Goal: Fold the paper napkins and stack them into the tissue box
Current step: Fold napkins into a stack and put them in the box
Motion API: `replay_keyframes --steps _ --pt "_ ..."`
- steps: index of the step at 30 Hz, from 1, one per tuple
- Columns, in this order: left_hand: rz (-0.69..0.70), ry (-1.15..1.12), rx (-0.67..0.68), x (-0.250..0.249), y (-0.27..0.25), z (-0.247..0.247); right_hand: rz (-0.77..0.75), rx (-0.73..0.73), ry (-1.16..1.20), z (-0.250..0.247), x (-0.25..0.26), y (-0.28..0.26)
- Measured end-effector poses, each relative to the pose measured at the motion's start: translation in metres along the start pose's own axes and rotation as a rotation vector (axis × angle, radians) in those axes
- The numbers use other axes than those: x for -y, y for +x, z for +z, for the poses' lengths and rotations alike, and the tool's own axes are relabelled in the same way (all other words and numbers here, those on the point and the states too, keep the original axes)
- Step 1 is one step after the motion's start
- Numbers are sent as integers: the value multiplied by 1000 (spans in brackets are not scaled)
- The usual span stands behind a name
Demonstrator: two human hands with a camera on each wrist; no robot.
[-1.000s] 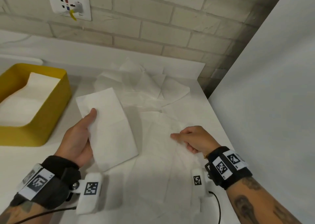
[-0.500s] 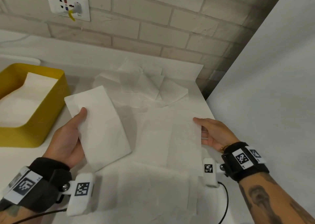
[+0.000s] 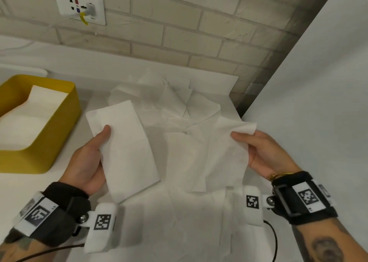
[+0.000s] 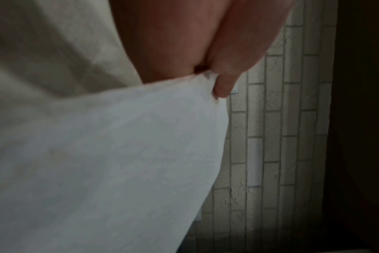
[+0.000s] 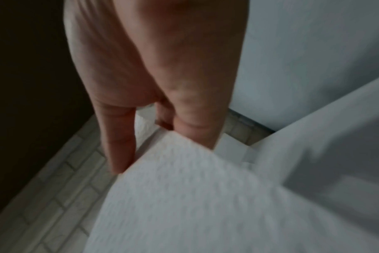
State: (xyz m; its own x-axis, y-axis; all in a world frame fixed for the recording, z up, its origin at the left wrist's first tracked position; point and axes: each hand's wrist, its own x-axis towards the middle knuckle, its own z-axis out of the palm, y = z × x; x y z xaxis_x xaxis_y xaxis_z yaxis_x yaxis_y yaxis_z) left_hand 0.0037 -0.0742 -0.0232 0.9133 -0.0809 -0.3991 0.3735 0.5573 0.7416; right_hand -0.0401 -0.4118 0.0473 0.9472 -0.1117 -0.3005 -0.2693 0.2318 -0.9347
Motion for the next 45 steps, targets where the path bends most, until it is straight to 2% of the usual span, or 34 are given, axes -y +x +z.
replay_keyframes --steps 3,6,12,18,20,21,24,27,30,34,36,39,42,45 --pt "-24 -17 21 2 -1 8 -44 125 6 20 13 -1" --pt "-61 -8 58 7 -6 17 -40 198 -2 41 4 7" --pt "-130 21 127 15 -18 33 57 305 -63 89 -29 23" --pt "-158 -23 132 17 -15 29 57 72 -262 98 -45 30" --pt "-173 -37 133 17 -14 28 107 15 -274 94 -52 31" --pt "-179 -43 139 17 -14 29 161 12 -237 92 -56 32" --pt "-189 -50 156 18 -12 30 312 138 -31 89 -65 29" --pt "-193 -54 171 19 -11 29 342 165 43 85 -72 28" --pt "-180 -46 187 17 -10 27 278 141 44 80 -72 34" --pt "-138 -28 176 14 -7 22 75 39 5 77 -43 29" --pt "-128 -24 183 13 -7 20 -27 81 -42 81 -21 20" --pt "-131 -22 217 13 -8 23 -133 233 -73 97 3 7" --pt "-132 -19 265 16 -9 28 -160 310 -96 117 3 7" --pt "-106 -14 307 17 -12 32 -116 232 -186 130 -17 16"
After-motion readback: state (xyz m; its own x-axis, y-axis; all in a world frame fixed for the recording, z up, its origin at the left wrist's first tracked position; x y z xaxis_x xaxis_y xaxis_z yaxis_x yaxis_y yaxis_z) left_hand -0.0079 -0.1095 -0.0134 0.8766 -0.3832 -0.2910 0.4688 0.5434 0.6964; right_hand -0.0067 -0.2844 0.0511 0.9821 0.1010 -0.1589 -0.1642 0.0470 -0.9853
